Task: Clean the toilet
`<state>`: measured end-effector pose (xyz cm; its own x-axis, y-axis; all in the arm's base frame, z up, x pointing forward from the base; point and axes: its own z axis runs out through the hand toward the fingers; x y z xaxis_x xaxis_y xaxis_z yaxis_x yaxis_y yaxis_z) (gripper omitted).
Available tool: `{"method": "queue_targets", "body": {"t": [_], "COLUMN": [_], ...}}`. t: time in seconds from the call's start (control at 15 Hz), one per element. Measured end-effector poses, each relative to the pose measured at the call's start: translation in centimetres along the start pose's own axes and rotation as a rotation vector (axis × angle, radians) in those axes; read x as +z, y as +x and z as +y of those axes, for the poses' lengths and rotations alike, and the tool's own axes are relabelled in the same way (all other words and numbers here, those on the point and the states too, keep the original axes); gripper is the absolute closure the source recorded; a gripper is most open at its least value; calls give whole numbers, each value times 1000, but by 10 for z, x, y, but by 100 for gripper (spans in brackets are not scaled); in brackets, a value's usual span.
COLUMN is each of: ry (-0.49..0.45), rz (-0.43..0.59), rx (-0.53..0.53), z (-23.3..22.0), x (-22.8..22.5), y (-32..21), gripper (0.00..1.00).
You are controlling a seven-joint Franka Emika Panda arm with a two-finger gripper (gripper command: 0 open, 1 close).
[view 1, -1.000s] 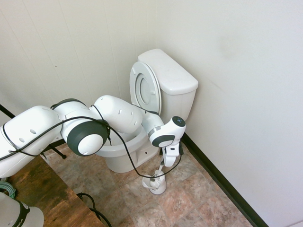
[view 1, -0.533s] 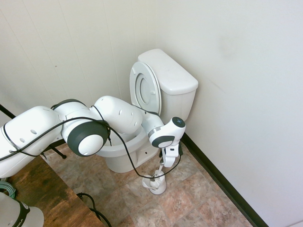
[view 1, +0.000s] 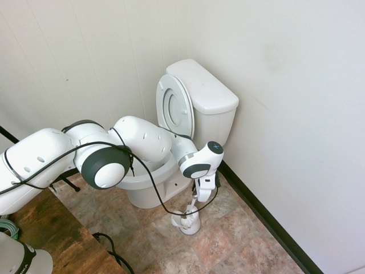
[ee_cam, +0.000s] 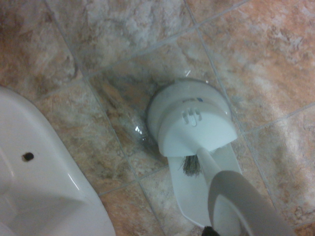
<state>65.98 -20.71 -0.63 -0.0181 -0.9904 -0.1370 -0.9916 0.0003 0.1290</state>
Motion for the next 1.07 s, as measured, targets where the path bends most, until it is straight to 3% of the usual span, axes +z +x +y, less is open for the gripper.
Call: {"method": "queue_targets", "body": {"t": [0.53, 1.07], "ry": [36, 91], "rz": [17, 58], "rx": [-112, -261], "z": [43, 109], "x": [-15, -149], "y": [-48, -89], "gripper": [100, 100]}}
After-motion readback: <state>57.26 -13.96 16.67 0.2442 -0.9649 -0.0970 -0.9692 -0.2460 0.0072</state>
